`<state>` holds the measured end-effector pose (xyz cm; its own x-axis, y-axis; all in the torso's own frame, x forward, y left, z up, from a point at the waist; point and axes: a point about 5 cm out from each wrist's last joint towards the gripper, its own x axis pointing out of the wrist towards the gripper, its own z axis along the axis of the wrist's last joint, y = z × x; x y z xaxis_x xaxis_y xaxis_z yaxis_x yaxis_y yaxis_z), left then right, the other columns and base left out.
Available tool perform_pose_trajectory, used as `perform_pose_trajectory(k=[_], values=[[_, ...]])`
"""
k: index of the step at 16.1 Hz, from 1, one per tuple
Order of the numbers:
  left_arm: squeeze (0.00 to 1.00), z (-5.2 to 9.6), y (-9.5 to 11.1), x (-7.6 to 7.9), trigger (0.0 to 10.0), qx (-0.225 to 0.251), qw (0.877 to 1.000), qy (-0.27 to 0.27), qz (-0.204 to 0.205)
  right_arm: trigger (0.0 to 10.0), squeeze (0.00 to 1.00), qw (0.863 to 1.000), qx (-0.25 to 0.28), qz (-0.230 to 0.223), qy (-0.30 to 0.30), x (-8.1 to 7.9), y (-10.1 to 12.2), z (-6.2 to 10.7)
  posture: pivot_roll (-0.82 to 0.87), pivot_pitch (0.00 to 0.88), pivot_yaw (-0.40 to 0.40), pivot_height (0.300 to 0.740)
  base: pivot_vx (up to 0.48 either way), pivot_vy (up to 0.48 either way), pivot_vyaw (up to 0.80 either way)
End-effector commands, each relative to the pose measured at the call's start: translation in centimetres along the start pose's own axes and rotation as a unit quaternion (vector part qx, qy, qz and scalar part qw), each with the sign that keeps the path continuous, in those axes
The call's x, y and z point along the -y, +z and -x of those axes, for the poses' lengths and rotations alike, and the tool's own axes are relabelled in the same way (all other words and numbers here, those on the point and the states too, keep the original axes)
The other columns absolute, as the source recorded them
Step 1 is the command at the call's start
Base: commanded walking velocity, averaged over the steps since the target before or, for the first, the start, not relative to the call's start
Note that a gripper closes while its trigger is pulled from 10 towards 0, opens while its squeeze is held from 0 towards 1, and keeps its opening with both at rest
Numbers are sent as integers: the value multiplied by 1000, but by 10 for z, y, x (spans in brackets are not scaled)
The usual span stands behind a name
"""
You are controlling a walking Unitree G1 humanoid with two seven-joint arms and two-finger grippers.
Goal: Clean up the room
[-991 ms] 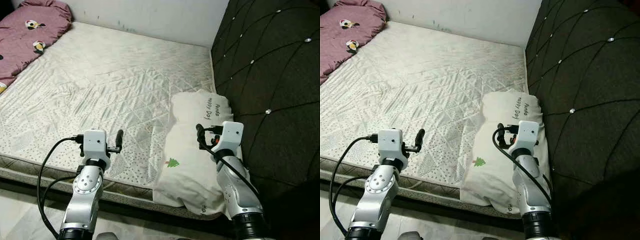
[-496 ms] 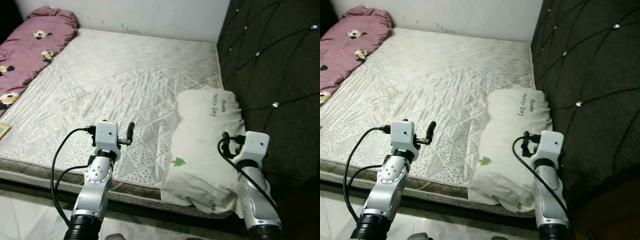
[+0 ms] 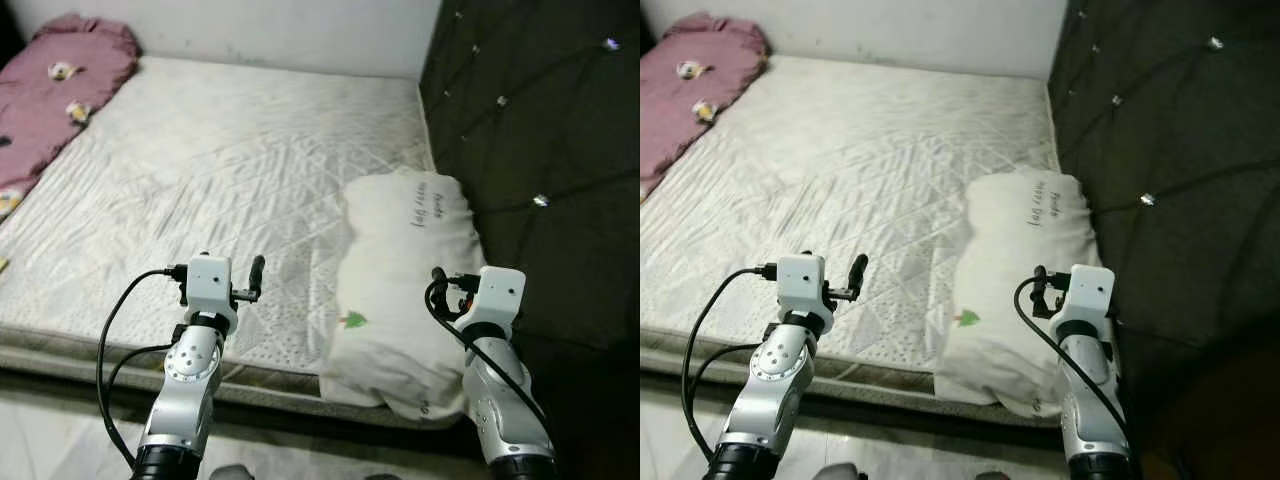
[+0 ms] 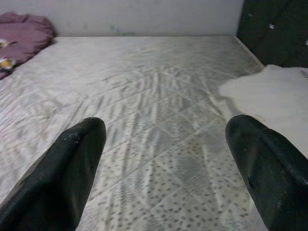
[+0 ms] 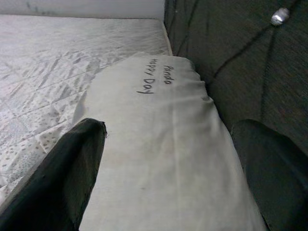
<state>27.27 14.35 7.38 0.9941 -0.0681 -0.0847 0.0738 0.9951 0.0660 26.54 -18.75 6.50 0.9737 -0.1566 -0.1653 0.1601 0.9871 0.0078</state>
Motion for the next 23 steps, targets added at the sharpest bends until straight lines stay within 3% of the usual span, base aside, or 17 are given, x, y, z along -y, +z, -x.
perform_pose_trajectory(k=[1,7,15,23], values=[[0,2,1,-5,10000,-1,1000,10,-2,10000,0,1000,4,-2,19,-9,4,-2,-40,0,-40,740,0,480,0],[0,-4,9,-7,10000,12,1000,15,-3,10000,0,1000,14,5,25,-8,12,-11,-34,0,-47,740,0,480,0],[0,-2,11,-6,10000,25,1000,0,0,10000,0,999,11,5,32,-11,10,-11,-32,0,-49,740,0,480,-150],[0,1,17,-1,10000,40,998,-40,18,10000,0,999,11,8,36,-13,10,-12,-32,0,-50,740,178,38,0]])
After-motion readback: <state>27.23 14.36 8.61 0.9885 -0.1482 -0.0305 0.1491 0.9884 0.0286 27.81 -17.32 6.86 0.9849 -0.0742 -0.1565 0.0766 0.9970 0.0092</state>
